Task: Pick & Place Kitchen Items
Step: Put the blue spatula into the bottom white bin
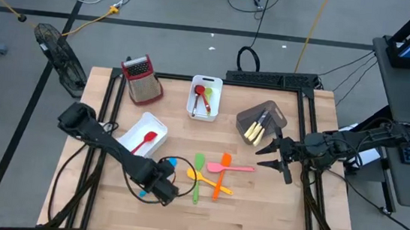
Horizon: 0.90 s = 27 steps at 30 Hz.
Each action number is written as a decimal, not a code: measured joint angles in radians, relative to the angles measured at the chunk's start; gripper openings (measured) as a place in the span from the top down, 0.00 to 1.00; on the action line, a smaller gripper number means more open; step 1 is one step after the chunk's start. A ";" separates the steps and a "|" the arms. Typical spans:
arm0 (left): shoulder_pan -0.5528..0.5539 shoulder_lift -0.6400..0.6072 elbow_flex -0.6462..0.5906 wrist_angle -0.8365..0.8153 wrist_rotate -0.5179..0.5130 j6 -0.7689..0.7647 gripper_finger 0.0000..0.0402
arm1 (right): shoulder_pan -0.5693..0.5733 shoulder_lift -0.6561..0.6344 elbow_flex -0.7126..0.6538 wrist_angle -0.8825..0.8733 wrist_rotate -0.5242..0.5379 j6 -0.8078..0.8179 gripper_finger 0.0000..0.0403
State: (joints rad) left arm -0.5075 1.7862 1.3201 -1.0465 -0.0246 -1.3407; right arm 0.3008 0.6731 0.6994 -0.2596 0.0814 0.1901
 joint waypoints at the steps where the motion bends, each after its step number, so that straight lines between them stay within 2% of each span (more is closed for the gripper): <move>1: -0.001 0.012 0.000 -0.007 0.000 0.000 0.50 | 0.000 0.000 0.000 0.000 0.000 0.000 0.62; 13: 0.002 0.134 -0.001 -0.017 0.061 0.021 0.50 | 0.000 0.000 0.000 0.000 0.000 0.009 0.62; 18: 0.002 0.139 -0.001 -0.061 0.060 -0.031 0.50 | 0.000 0.000 0.000 0.000 0.000 0.011 0.62; 27: 0.002 0.138 -0.029 -0.041 0.054 0.015 0.50 | 0.000 0.000 0.000 0.000 0.000 0.008 0.62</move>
State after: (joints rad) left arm -0.5060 1.9240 1.2914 -1.0876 0.0299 -1.3255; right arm 0.3006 0.6730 0.6994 -0.2592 0.0811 0.1982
